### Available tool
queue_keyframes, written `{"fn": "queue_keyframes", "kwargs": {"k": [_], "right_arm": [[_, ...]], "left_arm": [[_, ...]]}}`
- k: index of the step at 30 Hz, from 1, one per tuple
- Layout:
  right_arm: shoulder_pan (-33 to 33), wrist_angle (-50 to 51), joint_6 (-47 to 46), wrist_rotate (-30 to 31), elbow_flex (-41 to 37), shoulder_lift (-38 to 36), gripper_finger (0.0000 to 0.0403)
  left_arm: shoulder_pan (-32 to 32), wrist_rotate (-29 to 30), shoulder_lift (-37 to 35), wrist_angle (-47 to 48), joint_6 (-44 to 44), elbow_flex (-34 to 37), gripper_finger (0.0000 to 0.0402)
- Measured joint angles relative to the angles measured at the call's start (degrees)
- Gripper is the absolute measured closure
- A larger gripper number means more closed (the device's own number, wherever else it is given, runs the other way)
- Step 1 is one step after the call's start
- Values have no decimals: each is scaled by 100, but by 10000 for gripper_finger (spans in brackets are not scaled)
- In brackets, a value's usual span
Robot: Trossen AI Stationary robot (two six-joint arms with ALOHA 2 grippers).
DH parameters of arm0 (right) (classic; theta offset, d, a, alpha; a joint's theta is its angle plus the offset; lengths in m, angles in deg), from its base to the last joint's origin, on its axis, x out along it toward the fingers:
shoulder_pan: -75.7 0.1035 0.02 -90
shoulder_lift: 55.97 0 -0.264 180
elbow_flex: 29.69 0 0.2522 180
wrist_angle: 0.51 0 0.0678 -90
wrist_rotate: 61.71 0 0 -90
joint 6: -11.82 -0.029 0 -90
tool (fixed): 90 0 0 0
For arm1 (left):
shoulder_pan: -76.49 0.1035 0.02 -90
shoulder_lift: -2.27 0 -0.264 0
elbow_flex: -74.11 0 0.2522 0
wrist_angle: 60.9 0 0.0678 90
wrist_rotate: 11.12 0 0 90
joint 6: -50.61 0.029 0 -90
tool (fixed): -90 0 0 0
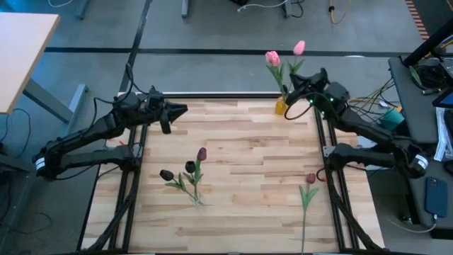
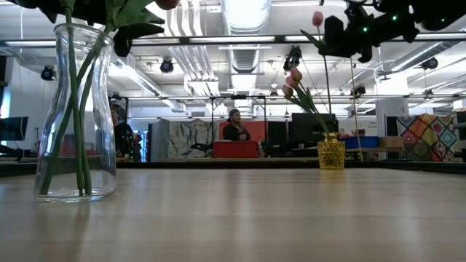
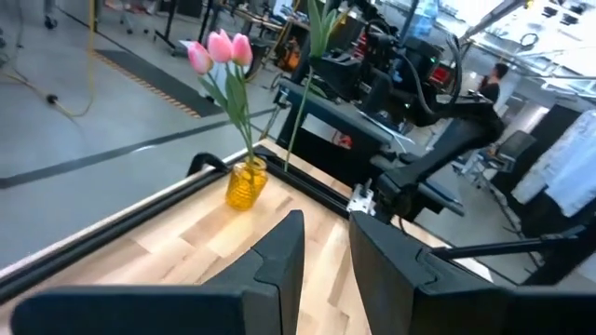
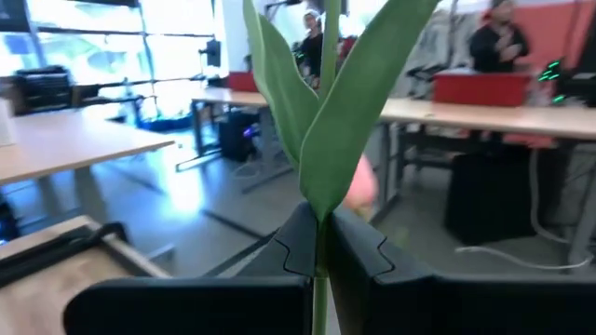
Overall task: Sort flowers into vase by color
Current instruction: Put the pink tulip flower into the yellow crystal vase
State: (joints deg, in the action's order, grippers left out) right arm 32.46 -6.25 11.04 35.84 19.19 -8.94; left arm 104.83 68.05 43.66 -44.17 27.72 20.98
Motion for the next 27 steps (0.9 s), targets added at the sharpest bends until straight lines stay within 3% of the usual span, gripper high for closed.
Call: {"fn": "queue_keyframes", "kwargs": {"k": [7, 16, 27], "right_arm": [[-507, -785, 84, -4, -264, 345, 394], [-699, -1454, 331, -26, -293, 914, 394], [-1078, -1545, 291, -203, -316, 1148, 394]], "left_arm": [[0, 254, 52, 3, 157, 0, 327], [0, 326, 101, 2, 112, 0, 327], [17, 497, 103, 7, 89, 0, 327]]}}
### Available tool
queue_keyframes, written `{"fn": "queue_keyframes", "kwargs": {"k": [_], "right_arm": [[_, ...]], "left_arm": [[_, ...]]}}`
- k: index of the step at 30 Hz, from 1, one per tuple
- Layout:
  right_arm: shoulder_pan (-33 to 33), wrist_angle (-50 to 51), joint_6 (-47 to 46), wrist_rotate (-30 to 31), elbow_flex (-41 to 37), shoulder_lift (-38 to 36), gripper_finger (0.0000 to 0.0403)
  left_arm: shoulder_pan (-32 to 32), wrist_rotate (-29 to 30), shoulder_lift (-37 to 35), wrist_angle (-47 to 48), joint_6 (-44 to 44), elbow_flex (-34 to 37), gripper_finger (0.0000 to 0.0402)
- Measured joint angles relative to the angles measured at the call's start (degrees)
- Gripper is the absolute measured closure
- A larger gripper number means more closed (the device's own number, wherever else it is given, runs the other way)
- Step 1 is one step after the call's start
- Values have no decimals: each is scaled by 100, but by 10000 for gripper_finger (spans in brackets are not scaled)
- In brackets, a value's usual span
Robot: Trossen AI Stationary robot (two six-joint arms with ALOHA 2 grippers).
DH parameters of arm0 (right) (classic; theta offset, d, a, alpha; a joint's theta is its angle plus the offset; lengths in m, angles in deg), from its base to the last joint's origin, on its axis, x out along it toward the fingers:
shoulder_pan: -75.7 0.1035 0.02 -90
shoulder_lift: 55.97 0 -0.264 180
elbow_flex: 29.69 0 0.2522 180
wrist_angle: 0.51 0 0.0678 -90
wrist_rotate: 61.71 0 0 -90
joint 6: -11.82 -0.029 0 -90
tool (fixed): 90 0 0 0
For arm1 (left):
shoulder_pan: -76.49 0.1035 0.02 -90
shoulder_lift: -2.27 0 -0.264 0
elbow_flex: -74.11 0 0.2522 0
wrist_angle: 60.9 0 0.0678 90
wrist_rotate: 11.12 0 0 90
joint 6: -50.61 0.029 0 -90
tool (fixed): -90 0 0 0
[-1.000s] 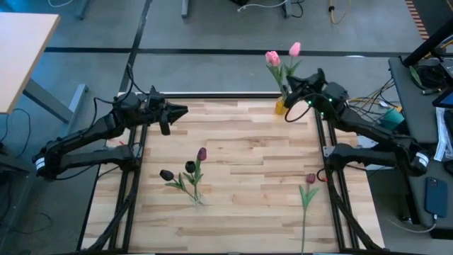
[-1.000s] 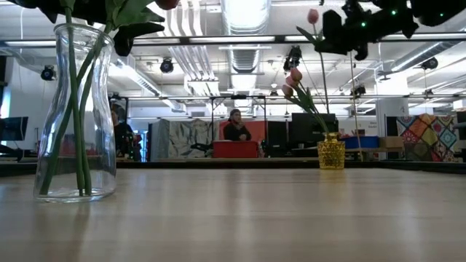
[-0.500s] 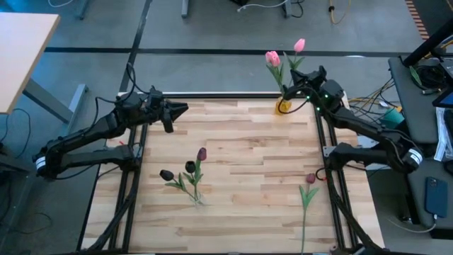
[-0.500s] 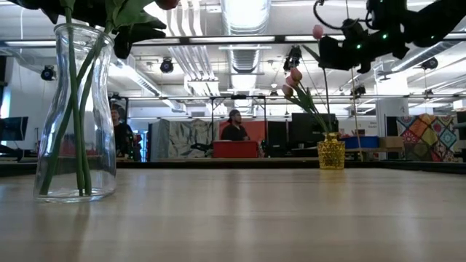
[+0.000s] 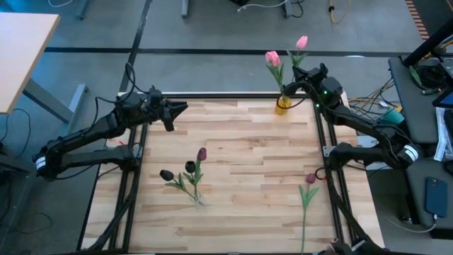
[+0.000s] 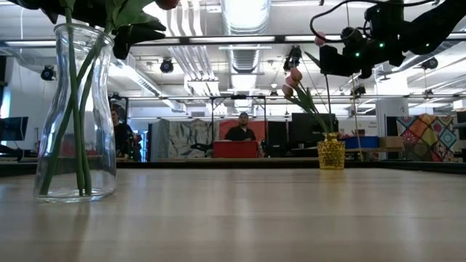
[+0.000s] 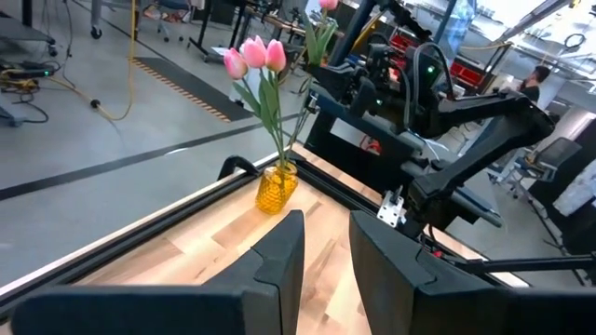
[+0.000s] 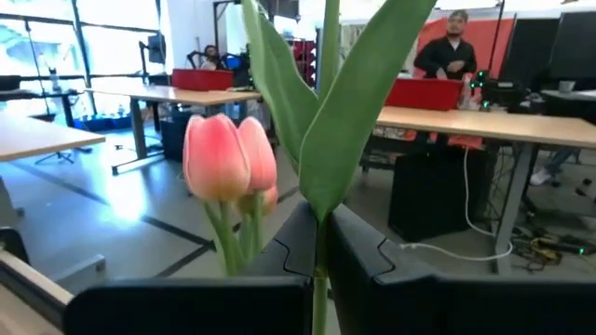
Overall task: Sort flowers into vase by color
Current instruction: Put the pink tulip flower into the yellow crystal vase
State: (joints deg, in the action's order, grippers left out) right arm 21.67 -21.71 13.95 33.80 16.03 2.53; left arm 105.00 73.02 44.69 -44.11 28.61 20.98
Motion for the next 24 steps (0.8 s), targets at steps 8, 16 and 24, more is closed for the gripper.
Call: {"fn": "queue_keyframes", "kwargs": {"k": [8, 16, 24], "right_arm": [[3, 125, -104, -151, -89, 140, 394], [-2, 1004, -109, -149, -94, 140, 364], [27, 1678, -629, -149, -81, 118, 293]], "left_arm": [[11, 10, 0, 2, 0, 0, 327], [11, 1, -1, 4, 43, 0, 327], [9, -40, 0, 20, 95, 0, 327]]}}
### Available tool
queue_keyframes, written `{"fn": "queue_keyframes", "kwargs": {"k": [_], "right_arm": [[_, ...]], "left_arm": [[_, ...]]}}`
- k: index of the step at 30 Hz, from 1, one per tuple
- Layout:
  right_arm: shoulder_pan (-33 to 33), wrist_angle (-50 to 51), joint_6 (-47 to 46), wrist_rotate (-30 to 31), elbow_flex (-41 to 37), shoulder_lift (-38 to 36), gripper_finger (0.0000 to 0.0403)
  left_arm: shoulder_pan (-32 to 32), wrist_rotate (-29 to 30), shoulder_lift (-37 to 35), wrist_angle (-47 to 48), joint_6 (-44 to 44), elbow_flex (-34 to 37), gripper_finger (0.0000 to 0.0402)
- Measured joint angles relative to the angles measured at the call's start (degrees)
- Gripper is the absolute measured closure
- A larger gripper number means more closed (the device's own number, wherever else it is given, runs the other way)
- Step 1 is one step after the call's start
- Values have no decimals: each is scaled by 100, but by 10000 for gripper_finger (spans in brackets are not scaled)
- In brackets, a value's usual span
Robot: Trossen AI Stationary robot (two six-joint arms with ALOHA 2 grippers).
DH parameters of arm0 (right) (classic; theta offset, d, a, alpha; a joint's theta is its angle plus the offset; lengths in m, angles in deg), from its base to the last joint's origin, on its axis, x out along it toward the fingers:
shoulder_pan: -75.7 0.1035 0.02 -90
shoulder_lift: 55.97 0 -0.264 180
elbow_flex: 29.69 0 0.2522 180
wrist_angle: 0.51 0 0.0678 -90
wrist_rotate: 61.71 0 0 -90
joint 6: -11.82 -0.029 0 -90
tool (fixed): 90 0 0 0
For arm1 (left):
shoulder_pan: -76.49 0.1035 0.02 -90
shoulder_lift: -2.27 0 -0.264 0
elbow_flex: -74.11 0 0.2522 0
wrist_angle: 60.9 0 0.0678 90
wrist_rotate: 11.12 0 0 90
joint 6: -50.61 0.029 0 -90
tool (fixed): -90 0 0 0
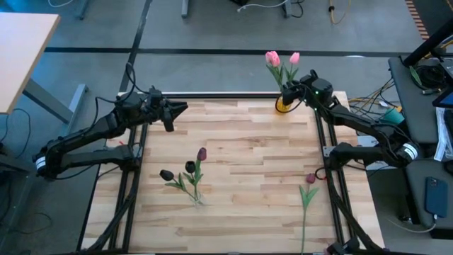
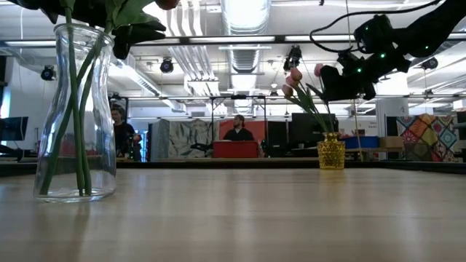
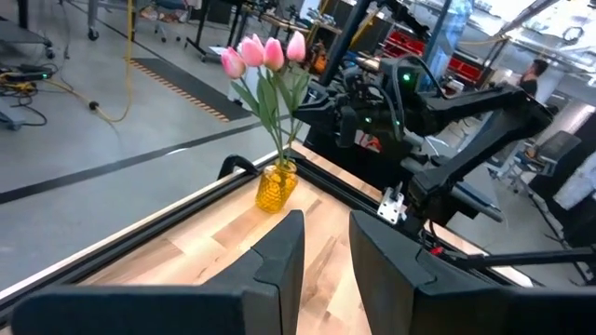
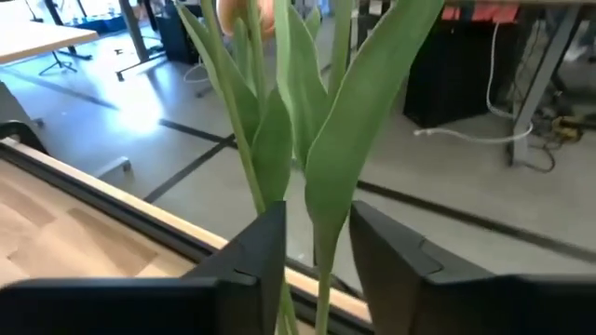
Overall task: Sort flowers into vase by color
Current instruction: Put the pink tulip flower into the yellow crystal vase, then put the red tulip flower into the crystal vase
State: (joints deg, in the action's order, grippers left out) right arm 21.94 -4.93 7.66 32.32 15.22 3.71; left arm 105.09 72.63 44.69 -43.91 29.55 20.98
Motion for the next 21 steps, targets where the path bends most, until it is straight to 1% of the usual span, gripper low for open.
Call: {"fn": "queue_keyframes", "kwargs": {"k": [5, 10, 16, 21], "right_arm": [[98, 435, -239, -7, 243, -59, 245], [311, 1608, -243, -63, 858, -287, 220], [731, 3582, -479, -62, 1897, -518, 224], [1284, 5142, -935, -64, 2621, -553, 248]], "left_arm": [[0, -75, 0, 44, 71, 0, 327], [0, -77, -4, 81, 84, 0, 327], [0, -86, -4, 73, 128, 0, 327], [0, -230, -4, 74, 224, 0, 327]]}}
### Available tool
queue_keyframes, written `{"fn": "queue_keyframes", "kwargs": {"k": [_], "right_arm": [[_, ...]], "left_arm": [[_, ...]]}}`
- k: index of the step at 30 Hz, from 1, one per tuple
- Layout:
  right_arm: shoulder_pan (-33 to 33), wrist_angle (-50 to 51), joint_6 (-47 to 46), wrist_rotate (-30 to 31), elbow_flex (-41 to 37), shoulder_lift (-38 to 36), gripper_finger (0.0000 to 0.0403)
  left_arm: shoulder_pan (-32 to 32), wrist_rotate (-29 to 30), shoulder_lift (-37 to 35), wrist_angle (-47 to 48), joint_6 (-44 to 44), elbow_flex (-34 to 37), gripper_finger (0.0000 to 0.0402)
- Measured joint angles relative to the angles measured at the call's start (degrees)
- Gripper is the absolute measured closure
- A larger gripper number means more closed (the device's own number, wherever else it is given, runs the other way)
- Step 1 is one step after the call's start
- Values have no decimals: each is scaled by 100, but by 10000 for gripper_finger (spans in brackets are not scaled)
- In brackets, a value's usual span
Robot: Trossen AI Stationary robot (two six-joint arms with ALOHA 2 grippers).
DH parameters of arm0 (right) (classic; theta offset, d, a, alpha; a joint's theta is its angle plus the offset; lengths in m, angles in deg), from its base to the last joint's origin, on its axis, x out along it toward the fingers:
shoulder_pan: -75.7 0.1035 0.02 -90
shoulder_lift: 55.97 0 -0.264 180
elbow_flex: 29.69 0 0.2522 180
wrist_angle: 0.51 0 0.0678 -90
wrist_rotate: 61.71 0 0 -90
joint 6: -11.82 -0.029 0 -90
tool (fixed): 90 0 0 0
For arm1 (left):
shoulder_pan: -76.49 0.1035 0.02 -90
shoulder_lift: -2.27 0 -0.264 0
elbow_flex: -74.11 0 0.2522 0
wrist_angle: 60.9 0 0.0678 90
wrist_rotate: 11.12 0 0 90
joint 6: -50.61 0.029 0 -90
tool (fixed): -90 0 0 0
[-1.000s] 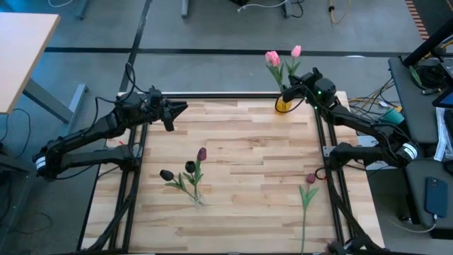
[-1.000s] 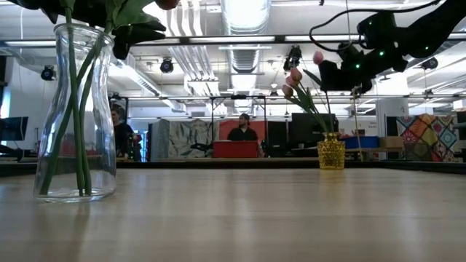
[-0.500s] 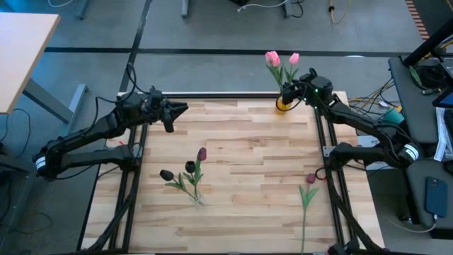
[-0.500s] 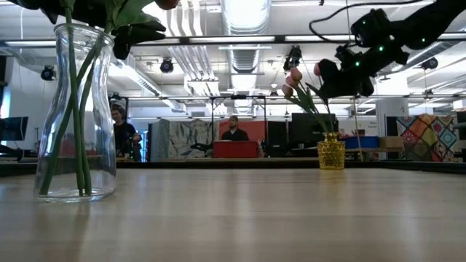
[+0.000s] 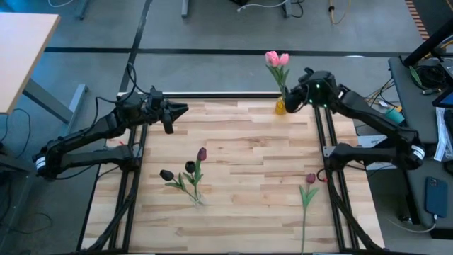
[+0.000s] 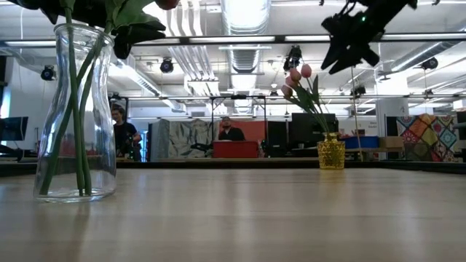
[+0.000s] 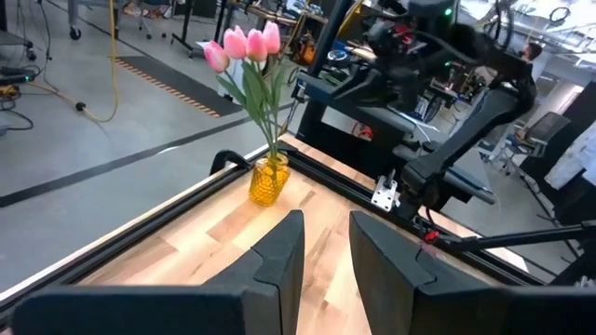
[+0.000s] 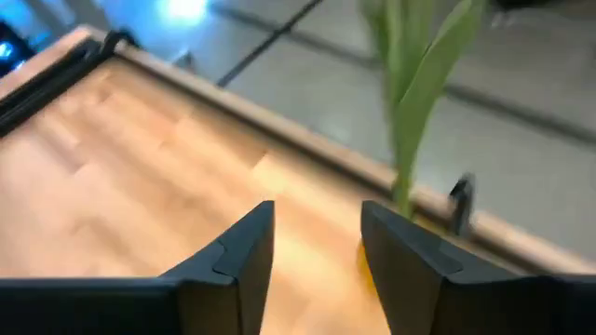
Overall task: Sort flowers into vase by color
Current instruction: Put the red tulip flower into the crystal vase
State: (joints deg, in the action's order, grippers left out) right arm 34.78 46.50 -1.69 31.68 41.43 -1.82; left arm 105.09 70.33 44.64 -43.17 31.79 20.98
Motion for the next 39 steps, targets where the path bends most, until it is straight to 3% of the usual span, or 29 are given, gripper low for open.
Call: {"fn": "queue_keyframes", "kwargs": {"k": [7, 11, 17, 22, 28, 34, 39], "right_arm": [[1434, 1964, -1658, 257, 417, -39, 322], [2610, 2394, -3001, 461, 234, -79, 351], [4431, 2440, -5181, 458, -220, -32, 357], [5763, 2740, -7296, 429, -432, 187, 338], [6985, 3052, -9454, -13, -470, 772, 282], [7575, 3002, -10794, -1025, -682, 1441, 236], [7810, 2050, -11493, -1230, -1349, 1530, 227]], "left_arm": [[-4, -17, 0, -2, -50, 0, 327], [0, -311, 0, -3, -131, 0, 327], [0, -459, 0, 56, -176, 0, 327], [0, -658, 0, 120, -222, 0, 327], [0, -767, -2, 320, -230, 1, 327], [0, -993, 2, 383, -228, 2, 327], [-2, -1054, 15, 398, -161, 2, 327]]}}
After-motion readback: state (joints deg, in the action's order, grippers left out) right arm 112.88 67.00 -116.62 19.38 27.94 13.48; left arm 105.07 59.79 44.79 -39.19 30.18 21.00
